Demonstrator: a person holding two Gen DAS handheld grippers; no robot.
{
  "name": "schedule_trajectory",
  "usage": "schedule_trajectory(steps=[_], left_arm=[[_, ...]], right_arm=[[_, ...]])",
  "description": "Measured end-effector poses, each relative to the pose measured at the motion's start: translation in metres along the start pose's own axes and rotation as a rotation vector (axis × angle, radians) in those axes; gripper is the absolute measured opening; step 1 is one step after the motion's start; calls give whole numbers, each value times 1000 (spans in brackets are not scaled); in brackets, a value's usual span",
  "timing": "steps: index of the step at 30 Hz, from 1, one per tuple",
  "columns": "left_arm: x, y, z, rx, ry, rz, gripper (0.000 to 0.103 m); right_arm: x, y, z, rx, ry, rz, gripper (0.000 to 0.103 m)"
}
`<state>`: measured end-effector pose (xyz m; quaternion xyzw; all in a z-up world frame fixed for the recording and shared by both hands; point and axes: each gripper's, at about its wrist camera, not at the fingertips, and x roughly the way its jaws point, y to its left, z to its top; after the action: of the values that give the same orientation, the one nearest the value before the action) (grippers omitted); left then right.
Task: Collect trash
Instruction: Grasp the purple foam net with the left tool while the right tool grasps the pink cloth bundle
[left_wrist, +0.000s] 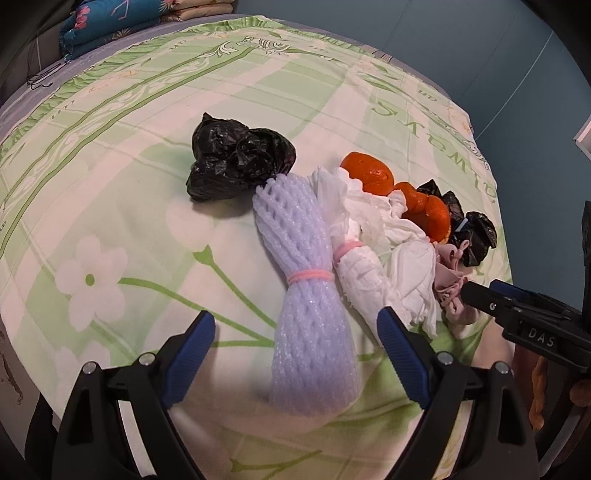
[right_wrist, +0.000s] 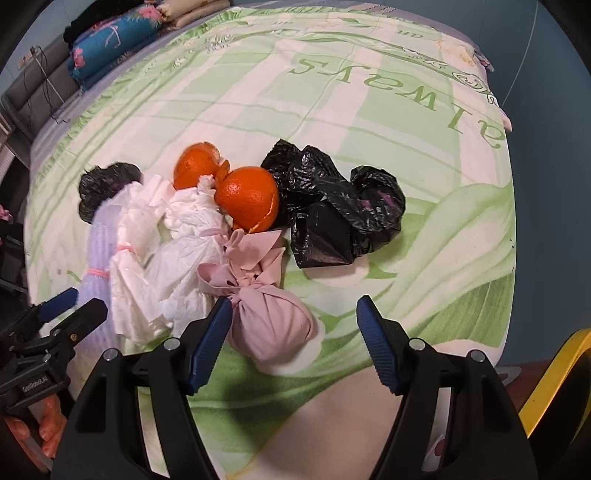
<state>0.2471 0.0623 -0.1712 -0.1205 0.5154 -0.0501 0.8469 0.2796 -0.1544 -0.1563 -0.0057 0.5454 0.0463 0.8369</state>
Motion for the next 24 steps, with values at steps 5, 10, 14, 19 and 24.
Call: schedule_trajectory(steps=[5,10,14,19,24], left_arm=[[6,-4,-1,14,5,5,86],[11,-4,-4,15,14,3,76],[11,-7,-6,32,12,1,58],[8,-6,-10,28,16,-22,30],[-2,1,-12,17,14,-25,28]], right_arm=[[11,10,0,-5,25,3,65],[25,15,-3,4,56,-12,56],[20,22,-6,-14,34,-25,41],[14,21,-11,8,16,-29,36],[-7,22,-16,2,-19,-22,36]])
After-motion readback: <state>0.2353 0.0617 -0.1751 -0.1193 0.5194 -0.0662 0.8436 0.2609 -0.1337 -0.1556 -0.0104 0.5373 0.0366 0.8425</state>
